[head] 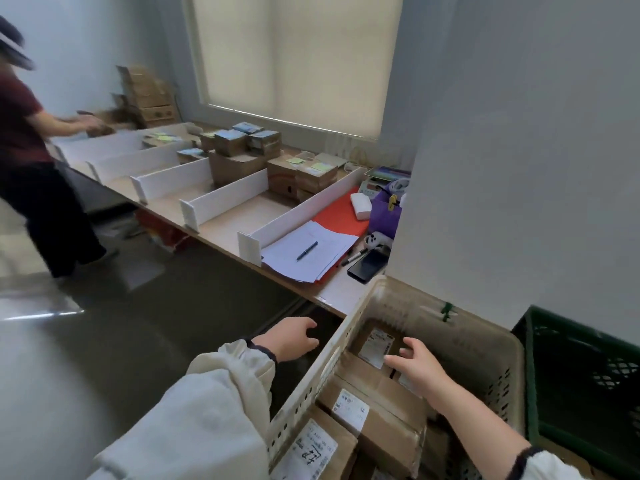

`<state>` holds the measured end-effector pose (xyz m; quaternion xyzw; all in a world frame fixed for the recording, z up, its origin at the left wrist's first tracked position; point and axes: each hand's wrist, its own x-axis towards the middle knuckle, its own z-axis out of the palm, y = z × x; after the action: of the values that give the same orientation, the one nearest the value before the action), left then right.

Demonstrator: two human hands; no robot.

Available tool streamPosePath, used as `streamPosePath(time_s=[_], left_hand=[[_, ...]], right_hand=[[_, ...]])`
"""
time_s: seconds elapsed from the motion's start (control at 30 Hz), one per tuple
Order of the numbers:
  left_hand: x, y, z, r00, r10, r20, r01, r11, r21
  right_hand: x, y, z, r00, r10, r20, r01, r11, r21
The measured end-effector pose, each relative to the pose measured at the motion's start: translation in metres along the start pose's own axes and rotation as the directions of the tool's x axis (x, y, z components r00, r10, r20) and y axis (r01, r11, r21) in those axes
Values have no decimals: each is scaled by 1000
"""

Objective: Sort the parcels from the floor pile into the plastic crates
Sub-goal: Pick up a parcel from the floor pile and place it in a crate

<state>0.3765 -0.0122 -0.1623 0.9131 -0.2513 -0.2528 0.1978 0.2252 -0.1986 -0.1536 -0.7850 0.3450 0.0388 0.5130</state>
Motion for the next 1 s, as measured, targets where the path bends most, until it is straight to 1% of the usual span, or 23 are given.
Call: streamPosePath(time_s=[0.13, 0.27, 0.3, 0.33, 0.4, 0.43, 0.5, 0.63, 0.77, 0.87, 1.0], left_hand=[[-34, -31, -14, 993, -76, -93, 76, 997, -1], [-85, -65, -25, 963, -192, -188, 188, 981, -40], [-101, -74, -25, 950, -230, -210, 225, 973, -46], [-117, -84, -22, 934, -272, -232, 268, 962, -50], [-151, -105, -13, 901, -353, -254, 355, 934, -39], [-171, -115, -8, 884, -393, -253, 398, 917, -33], [-213, -135, 3, 838, -484, -254, 490, 871, -45], [-316, -169, 22, 697, -652, -300, 649, 751, -125], [-431, -197, 48, 509, -796, -328, 763, 593, -255], [-521, -213, 79, 361, -877, -318, 817, 461, -345], [-637, -227, 131, 177, -952, -251, 833, 281, -477]], right_hand=[[0, -31, 36, 987, -136, 88, 147, 980, -134], [-4, -52, 78, 945, -245, 216, 299, 917, -266], [-7, -55, 88, 928, -284, 240, 355, 871, -341], [-10, -59, 98, 905, -332, 264, 419, 795, -439], [-19, -67, 117, 839, -432, 331, 541, 594, -595], [-24, -70, 129, 798, -466, 383, 594, 502, -628], [-39, -79, 159, 713, -505, 485, 684, 353, -638], [-94, -95, 229, 557, -512, 654, 809, 157, -566], [-172, -99, 302, 357, -484, 799, 910, -12, -413], [-238, -94, 350, 207, -431, 878, 947, -138, -291], [-329, -82, 409, 50, -377, 925, 944, -284, -167]])
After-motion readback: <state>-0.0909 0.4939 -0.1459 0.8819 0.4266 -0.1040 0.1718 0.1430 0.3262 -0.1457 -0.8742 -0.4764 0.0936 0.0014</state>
